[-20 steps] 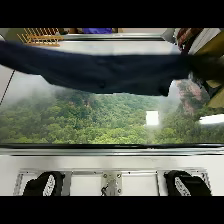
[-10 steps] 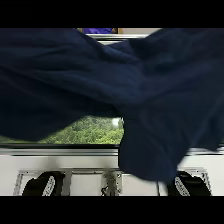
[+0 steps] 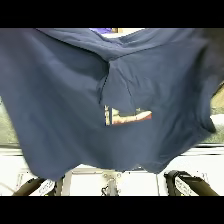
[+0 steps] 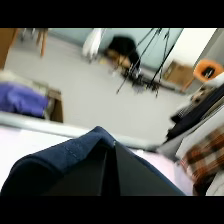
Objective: Fold the clothes and pants, and hang the long-sleeved shirts on hangers.
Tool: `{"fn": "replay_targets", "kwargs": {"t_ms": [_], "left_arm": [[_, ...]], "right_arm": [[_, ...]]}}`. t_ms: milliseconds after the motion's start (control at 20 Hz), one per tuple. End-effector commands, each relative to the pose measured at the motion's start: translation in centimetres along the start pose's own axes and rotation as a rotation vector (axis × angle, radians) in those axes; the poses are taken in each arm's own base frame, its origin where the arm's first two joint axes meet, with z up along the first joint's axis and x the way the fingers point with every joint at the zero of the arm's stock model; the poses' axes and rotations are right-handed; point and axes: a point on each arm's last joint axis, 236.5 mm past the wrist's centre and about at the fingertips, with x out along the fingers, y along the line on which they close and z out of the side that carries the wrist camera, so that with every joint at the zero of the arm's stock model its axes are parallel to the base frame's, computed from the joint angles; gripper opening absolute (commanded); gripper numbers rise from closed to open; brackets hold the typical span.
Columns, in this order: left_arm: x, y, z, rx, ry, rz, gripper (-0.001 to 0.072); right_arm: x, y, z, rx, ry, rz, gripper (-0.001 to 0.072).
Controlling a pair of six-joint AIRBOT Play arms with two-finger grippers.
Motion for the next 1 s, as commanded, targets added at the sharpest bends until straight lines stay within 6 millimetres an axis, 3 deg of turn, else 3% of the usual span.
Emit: {"fn": "replay_targets", "kwargs": {"t_ms": [0,100,200,350,400,450,500,550,650,800,850,950], "left_arm": [[8.8,6.8,-8.3,-0.09,0.21,0.067,0.0011],[13.0,9.3,-12.4,-0.088,0.264,0.082,0.0011],[16.7,11.3,-15.4,-0.076,0.26,0.098,0.0012],[20.4,13.5,-17.9,-0.089,0.213,0.127,0.0011],[21.0,13.9,-18.7,-0.091,0.216,0.132,0.0016],[21.4,14.4,-19.5,-0.095,0.228,0.138,0.0321],[21.5,14.6,-20.3,-0.105,0.245,0.14,0.0675],[21.4,14.6,-21.1,-0.11,0.279,0.139,0.072],[20.2,15.2,-21.3,-0.12,0.333,0.145,0.072],[16.1,16.1,-21.3,-0.147,0.467,0.157,0.072],[14.4,16.3,-21.7,-0.157,0.528,0.161,0.0655],[10.9,17.5,-23.2,-0.173,0.608,0.205,0.061]], "right_arm": [[10.9,-8.5,-6.7,0.095,0.196,-0.078,0.0015],[16.2,-12.6,-9.3,0.148,0.201,-0.112,0.0016],[20.0,-15.9,-11.1,0.183,0.171,-0.149,0.0016],[22.8,-19.3,-11.6,0.189,0.094,-0.197,0.0043],[23.2,-20.0,-11.4,0.191,0.068,-0.209,0.0255],[23.3,-20.4,-11.1,0.191,0.05,-0.216,0.0528],[23.1,-20.7,-10.7,0.191,0.038,-0.221,0.0689],[22.6,-21.0,-10.1,0.189,0.026,-0.226,0.0688],[20.7,-21.2,-8.3,0.181,0.011,-0.235,0.0674],[15.9,-20.3,-7.0,0.043,0.098,-0.242,0.0672],[14.4,-19.8,-7.9,-0.01,0.172,-0.238,0.0671],[11.2,-19.8,-12.2,-0.052,0.367,-0.239,0.0671]]}}
